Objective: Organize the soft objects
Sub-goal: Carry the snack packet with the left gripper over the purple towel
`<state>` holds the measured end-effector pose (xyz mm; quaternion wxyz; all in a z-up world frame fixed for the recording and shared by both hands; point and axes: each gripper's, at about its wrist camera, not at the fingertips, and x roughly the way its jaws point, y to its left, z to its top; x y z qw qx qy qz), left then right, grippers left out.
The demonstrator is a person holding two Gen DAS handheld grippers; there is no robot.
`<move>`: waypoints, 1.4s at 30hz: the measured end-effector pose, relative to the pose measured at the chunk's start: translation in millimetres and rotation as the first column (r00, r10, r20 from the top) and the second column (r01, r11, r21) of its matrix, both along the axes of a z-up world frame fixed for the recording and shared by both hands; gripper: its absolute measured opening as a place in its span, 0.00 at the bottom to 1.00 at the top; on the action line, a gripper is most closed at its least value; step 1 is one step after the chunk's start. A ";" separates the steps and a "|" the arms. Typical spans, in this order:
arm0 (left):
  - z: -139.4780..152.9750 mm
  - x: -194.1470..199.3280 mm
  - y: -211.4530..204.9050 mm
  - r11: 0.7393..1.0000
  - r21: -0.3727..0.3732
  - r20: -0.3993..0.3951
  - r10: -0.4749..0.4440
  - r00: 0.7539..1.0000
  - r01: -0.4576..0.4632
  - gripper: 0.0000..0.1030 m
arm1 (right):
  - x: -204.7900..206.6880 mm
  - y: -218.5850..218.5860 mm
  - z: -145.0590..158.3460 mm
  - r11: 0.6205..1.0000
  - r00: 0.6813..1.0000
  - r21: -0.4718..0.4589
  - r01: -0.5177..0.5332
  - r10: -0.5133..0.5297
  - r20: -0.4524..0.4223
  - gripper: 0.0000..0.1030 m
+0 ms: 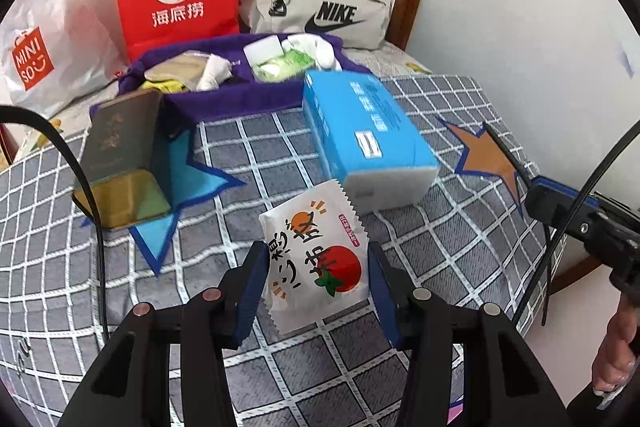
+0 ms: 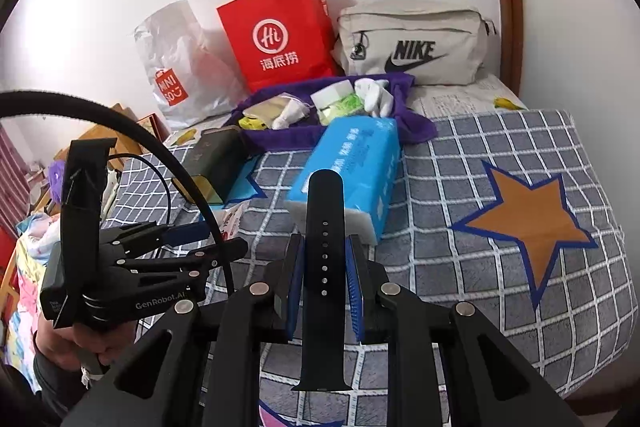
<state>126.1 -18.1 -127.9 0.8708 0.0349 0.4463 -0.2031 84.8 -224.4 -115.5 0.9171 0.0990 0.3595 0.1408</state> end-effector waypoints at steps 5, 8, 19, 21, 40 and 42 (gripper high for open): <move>14.4 7.3 6.5 1.000 -0.007 0.016 0.011 1.000 -0.011 0.46 | 8.8 7.2 12.6 1.000 1.000 -0.003 -0.021 0.021 0.012 0.20; 25.0 13.1 10.7 1.000 -0.015 0.029 0.016 0.999 -0.016 0.46 | 16.6 12.0 19.5 0.999 0.999 -0.004 -0.034 0.034 0.017 0.20; 48.2 40.5 24.0 0.999 -0.027 0.049 0.038 0.998 -0.037 0.46 | 52.0 32.0 35.1 0.996 0.996 -0.015 -0.086 0.086 0.014 0.20; 53.8 48.4 27.3 0.999 -0.023 0.058 0.049 0.997 -0.048 0.46 | 60.6 34.8 37.7 0.996 0.996 -0.013 -0.092 0.092 0.016 0.20; 75.1 124.4 31.7 0.997 -0.022 0.091 0.071 0.993 -0.070 0.46 | 151.4 38.6 57.7 0.995 0.994 -0.003 -0.100 0.101 0.042 0.20; 74.9 133.1 29.5 0.998 -0.021 0.088 0.068 0.994 -0.066 0.46 | 159.8 35.7 57.8 0.996 0.995 -0.001 -0.094 0.094 0.040 0.20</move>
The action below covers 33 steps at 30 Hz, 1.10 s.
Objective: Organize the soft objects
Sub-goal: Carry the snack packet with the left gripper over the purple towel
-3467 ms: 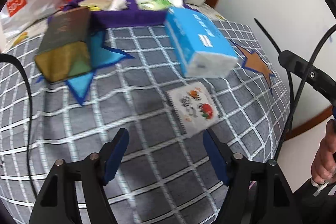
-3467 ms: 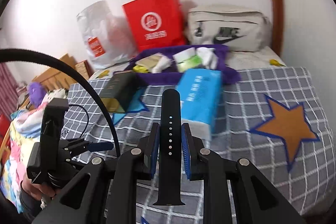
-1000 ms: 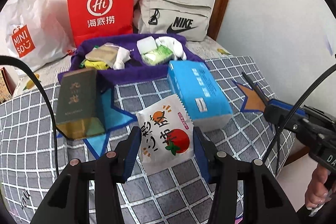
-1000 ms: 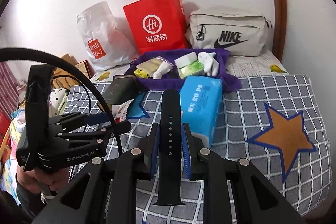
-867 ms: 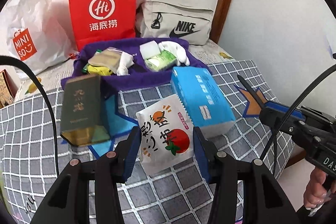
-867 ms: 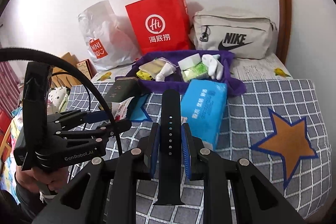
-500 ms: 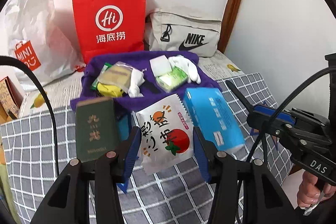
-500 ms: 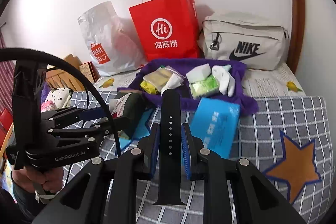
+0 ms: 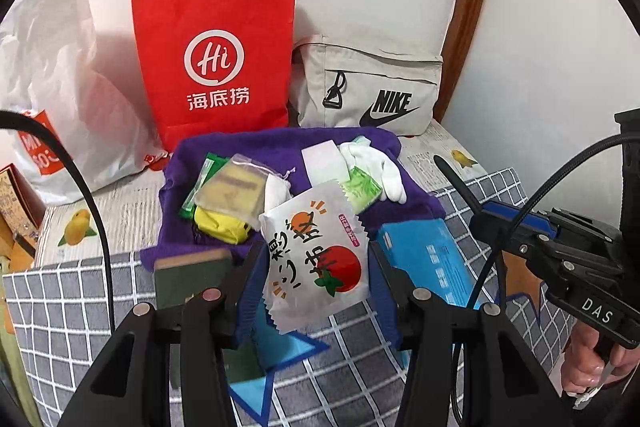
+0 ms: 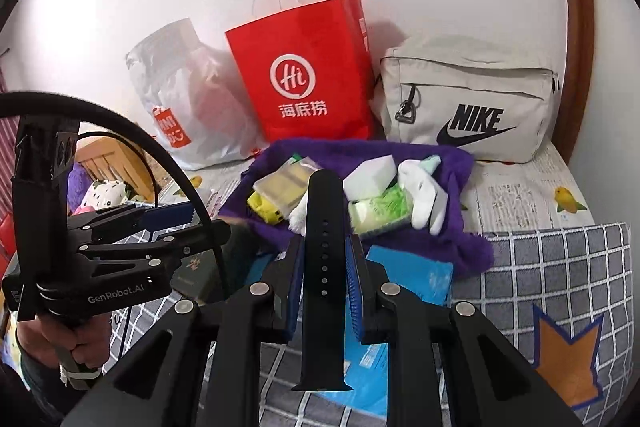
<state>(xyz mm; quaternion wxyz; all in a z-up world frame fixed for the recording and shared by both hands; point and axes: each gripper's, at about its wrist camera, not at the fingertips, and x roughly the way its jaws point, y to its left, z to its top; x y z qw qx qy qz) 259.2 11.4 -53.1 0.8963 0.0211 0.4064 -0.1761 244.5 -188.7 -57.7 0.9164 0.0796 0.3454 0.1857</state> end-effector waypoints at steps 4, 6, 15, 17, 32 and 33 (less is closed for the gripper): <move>-1.1 15.5 -3.7 1.000 0.008 -0.003 -0.006 1.000 0.006 0.46 | 15.2 -5.7 -1.9 1.000 1.000 -0.001 0.006 -0.006 -0.005 0.20; -2.1 24.5 -5.0 1.000 0.007 -0.005 -0.006 1.000 0.006 0.46 | 24.8 -7.3 -4.2 1.000 1.000 -0.004 0.006 -0.006 -0.012 0.20; -12.5 67.8 -8.1 1.000 -0.012 -0.043 -0.004 0.999 0.003 0.46 | 71.8 -6.0 -18.9 1.000 0.999 -0.030 -0.005 0.004 -0.048 0.20; -14.4 77.9 -8.9 1.000 -0.013 -0.047 -0.004 0.999 0.003 0.46 | 80.4 -5.5 -21.3 0.999 0.999 -0.032 -0.008 0.006 -0.053 0.20; -32.0 121.7 -18.0 1.000 -0.006 -0.084 -0.019 0.996 0.018 0.46 | 131.2 1.9 -37.3 0.999 0.994 -0.042 -0.025 0.020 -0.105 0.20; -34.6 125.3 -19.2 1.000 -0.006 -0.092 -0.020 0.996 0.020 0.46 | 134.7 1.7 -39.1 0.999 0.994 -0.041 -0.027 0.022 -0.111 0.20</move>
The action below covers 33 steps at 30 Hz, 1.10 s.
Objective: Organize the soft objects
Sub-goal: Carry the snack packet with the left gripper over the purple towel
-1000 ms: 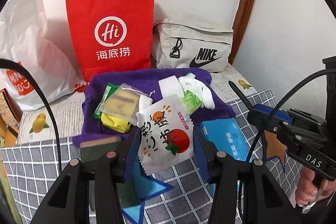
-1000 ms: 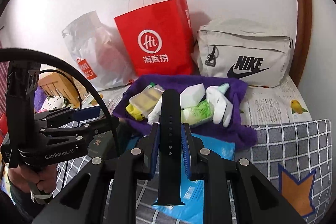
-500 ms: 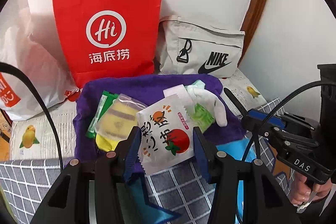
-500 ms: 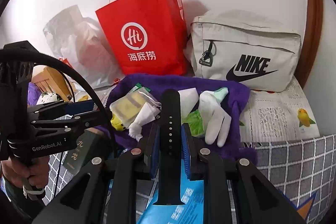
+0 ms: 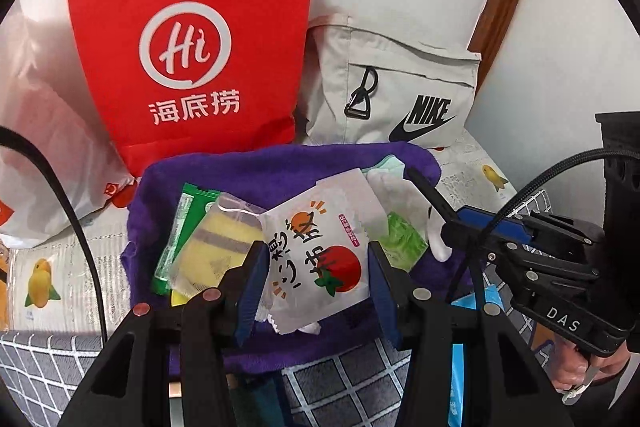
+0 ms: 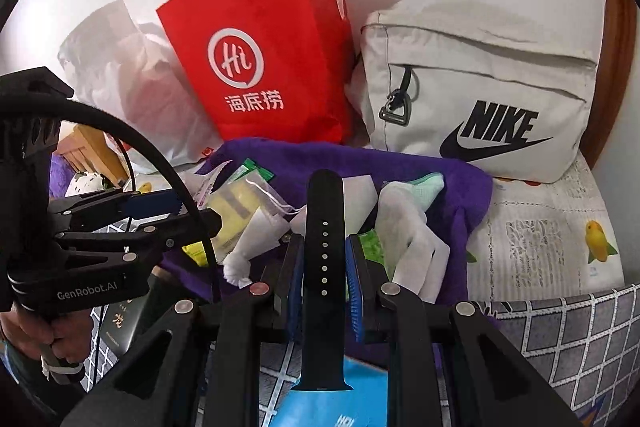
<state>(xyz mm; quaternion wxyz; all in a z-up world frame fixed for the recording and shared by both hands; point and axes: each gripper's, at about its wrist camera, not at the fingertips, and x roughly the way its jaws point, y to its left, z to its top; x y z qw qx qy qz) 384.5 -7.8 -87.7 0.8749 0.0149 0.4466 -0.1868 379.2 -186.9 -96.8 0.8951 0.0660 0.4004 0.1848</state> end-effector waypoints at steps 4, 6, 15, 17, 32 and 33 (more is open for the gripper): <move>-12.3 14.9 -4.7 1.000 0.014 -0.038 -0.003 0.999 0.004 0.46 | 13.5 0.8 -7.6 1.000 1.000 -0.007 -0.006 0.006 -0.026 0.20; -18.8 21.8 -6.2 1.000 0.020 -0.059 -0.002 0.998 0.004 0.46 | 21.2 1.9 -13.7 1.000 0.999 -0.015 -0.009 0.009 -0.044 0.20; -39.2 44.2 -11.1 0.999 0.041 -0.114 -0.011 0.993 0.016 0.46 | 45.5 4.9 -37.3 1.000 0.992 -0.013 -0.024 0.022 -0.122 0.20; -42.5 48.7 -11.7 0.999 0.045 -0.125 -0.012 0.992 0.018 0.46 | 49.1 5.4 -41.5 1.000 0.991 -0.013 -0.025 0.024 -0.129 0.20; -61.9 66.7 -21.9 0.997 0.069 -0.178 -0.008 0.984 0.021 0.46 | 63.1 13.5 -55.2 0.998 0.984 0.025 -0.064 0.067 -0.167 0.20; -63.1 67.2 -22.0 0.997 0.069 -0.181 -0.007 0.983 0.020 0.46 | 63.6 14.3 -56.1 0.998 0.983 0.025 -0.065 0.068 -0.170 0.20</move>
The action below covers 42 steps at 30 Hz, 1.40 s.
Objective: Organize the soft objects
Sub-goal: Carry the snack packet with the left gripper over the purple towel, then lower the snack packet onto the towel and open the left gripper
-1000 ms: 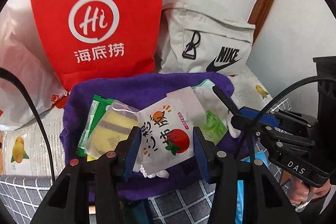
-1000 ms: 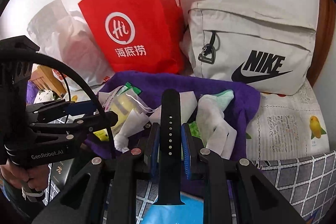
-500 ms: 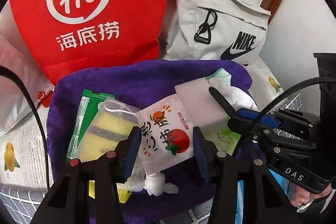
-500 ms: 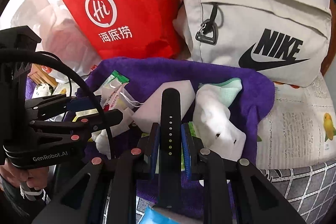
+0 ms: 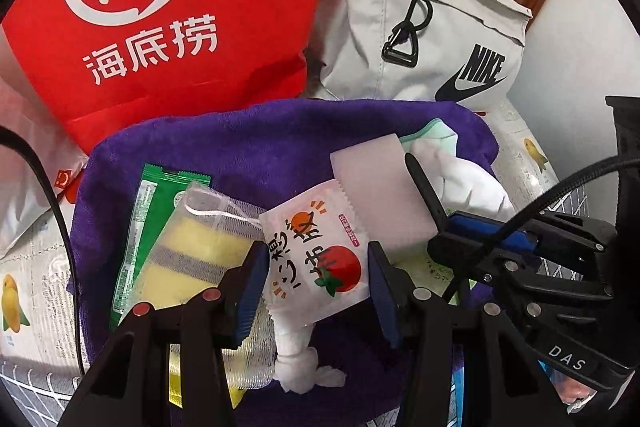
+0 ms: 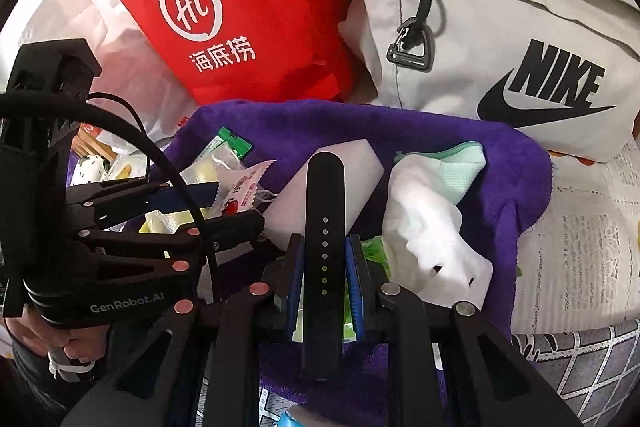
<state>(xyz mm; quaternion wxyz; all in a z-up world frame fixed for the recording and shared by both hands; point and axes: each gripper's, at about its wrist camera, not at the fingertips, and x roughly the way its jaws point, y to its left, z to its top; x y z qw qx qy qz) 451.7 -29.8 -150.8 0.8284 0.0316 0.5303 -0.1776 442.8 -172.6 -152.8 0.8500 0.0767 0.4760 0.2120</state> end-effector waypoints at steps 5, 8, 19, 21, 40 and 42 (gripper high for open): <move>-3.7 1.6 0.8 1.000 0.007 -0.016 0.008 1.000 -0.008 0.48 | 0.3 3.0 -2.5 1.000 1.000 0.002 -0.007 0.007 -0.009 0.20; -5.1 2.3 -0.8 1.000 0.018 -0.018 0.008 1.000 -0.007 0.48 | 1.6 6.1 -2.6 1.000 1.000 -0.001 -0.013 0.013 -0.009 0.21; -4.4 4.6 -0.9 0.999 0.029 -0.032 0.018 0.999 -0.017 0.64 | 0.8 8.6 -0.8 1.000 1.000 -0.011 -0.029 0.029 0.011 0.32; -3.1 4.4 1.1 0.999 0.041 -0.031 0.030 0.999 -0.028 0.66 | 0.6 9.2 0.3 1.000 0.999 -0.011 -0.029 0.029 0.013 0.34; 30.4 -13.7 26.7 0.991 0.083 0.068 0.101 0.993 -0.106 0.95 | -13.7 1.8 34.1 0.999 0.998 0.054 0.004 -0.007 0.066 0.69; 37.9 -19.6 29.7 0.990 0.084 0.090 0.106 0.990 -0.114 0.99 | -18.1 0.9 39.8 0.998 0.998 0.057 0.006 -0.010 0.070 0.73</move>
